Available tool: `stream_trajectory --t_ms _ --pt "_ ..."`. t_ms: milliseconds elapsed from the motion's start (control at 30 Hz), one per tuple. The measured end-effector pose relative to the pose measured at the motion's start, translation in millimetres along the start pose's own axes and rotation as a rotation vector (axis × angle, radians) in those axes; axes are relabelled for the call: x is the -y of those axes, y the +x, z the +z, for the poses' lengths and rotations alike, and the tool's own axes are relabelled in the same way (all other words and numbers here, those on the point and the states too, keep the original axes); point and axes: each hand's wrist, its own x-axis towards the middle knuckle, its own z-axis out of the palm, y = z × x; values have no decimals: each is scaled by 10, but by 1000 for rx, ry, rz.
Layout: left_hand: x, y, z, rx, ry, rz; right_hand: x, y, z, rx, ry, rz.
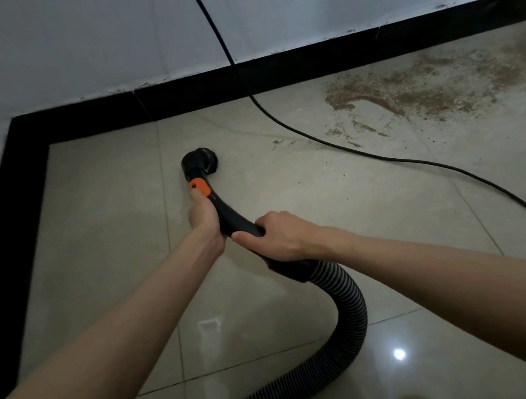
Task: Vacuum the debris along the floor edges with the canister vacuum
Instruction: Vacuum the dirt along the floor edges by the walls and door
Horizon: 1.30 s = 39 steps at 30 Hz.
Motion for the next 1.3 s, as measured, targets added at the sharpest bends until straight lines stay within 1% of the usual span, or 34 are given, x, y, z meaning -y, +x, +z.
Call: stream_trajectory --t_ms 67,167,300,500,700,933,1033,1133,1300 --pt "55 -27 -41 -40 -5 15 16 -57 12 28 -6 1" --pt "135 -57 -30 -38 0 29 -9 -120 19 38 -2 13" --pt "141 -97 100 75 56 -7 -98 -194 -41 -11 45 63" --pt "107 -215 544 206 164 -22 -312 -318 -217 -116 147 150" --pt "216 -177 873 239 299 17 -504 -396 -244 -203 228 219" --pt "271 -258 1036 311 328 9 -588 -448 -220 -283 236 277" --pt "288 -279 1046 309 373 41 -596 -466 -212 -289 234 290" --pt "305 -228 1031 331 385 21 -590 -474 -207 -290 231 290" --pt "227 -246 934 348 319 -14 -552 -459 -194 -262 250 264"
